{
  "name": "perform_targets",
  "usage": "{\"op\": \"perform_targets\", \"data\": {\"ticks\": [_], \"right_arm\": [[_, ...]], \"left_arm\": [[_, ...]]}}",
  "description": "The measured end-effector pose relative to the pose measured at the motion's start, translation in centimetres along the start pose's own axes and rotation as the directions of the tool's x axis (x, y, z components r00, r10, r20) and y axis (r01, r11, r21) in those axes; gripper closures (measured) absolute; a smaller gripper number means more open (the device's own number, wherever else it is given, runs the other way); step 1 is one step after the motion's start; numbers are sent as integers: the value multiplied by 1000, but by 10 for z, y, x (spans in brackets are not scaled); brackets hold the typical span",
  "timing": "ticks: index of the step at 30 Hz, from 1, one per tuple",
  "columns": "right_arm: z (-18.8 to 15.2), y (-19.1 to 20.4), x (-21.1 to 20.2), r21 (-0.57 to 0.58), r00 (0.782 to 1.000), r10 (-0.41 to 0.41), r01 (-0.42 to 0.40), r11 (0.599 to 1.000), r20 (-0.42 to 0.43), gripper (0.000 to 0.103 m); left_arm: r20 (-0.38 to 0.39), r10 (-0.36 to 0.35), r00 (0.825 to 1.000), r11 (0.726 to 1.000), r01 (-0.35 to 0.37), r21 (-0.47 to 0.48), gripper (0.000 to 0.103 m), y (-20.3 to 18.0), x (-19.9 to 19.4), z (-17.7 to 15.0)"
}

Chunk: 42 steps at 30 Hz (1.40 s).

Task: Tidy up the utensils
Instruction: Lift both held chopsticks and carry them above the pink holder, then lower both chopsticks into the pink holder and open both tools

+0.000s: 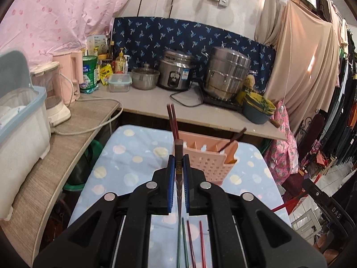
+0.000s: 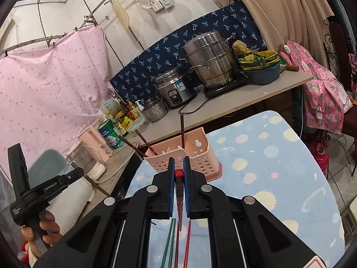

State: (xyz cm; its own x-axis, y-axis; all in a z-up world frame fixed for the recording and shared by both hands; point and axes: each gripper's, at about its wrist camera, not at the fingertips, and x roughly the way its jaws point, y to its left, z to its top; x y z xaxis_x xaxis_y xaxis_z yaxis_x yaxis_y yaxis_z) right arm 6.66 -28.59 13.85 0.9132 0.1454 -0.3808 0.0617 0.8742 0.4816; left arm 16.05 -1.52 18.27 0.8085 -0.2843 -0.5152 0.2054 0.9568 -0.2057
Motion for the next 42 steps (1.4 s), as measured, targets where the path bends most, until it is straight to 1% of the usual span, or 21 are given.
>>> {"op": "perform_targets", "data": {"ticks": [3, 6, 9, 13, 17, 19, 21, 25, 31, 35, 38, 42], "right_arm": [[19, 1, 1, 15, 998, 28, -28, 999, 52, 96], [41, 6, 2, 14, 992, 34, -36, 999, 119, 96], [62, 12, 6, 8, 984, 38, -40, 999, 175, 96], [86, 25, 18, -10, 975, 40, -39, 999, 221, 96], [106, 36, 33, -22, 966, 38, -33, 999, 256, 96], [112, 37, 44, -19, 965, 32, -28, 999, 261, 96], [114, 38, 54, -24, 965, 24, -19, 1000, 261, 96], [116, 37, 72, -30, 965, 14, -6, 1000, 263, 96], [126, 39, 82, -20, 959, 24, -19, 1000, 282, 96], [130, 41, 92, -39, 955, 2, 10, 999, 296, 96], [126, 38, 105, -46, 963, -17, 31, 998, 268, 96], [112, 31, 129, -58, 977, -45, 58, 997, 207, 96]], "left_arm": [[43, -4, 999, 1000, 4, -12, 96, -3, 2, 22], [82, -4, 997, 1000, 6, -22, 96, -7, 3, 44], [119, 5, 993, 1000, -4, -4, 96, -15, 7, 66], [168, 13, 986, 1000, -15, 7, 96, -24, 12, 90], [219, -3, 976, 1000, 1, 10, 96, -29, 21, 106], [235, 6, 972, 1000, -11, 20, 96, -32, 30, 109], [233, 22, 972, 999, -30, 31, 96, -35, 42, 110], [209, 34, 977, 999, -40, 25, 96, -33, 63, 110], [195, 32, 980, 999, -37, 22, 96, -30, 78, 107], [198, 30, 980, 999, -36, 23, 96, -30, 85, 106], [190, 32, 981, 999, -36, 19, 96, -29, 93, 105], [171, 32, 985, 999, -34, 12, 96, -26, 102, 102]]}}
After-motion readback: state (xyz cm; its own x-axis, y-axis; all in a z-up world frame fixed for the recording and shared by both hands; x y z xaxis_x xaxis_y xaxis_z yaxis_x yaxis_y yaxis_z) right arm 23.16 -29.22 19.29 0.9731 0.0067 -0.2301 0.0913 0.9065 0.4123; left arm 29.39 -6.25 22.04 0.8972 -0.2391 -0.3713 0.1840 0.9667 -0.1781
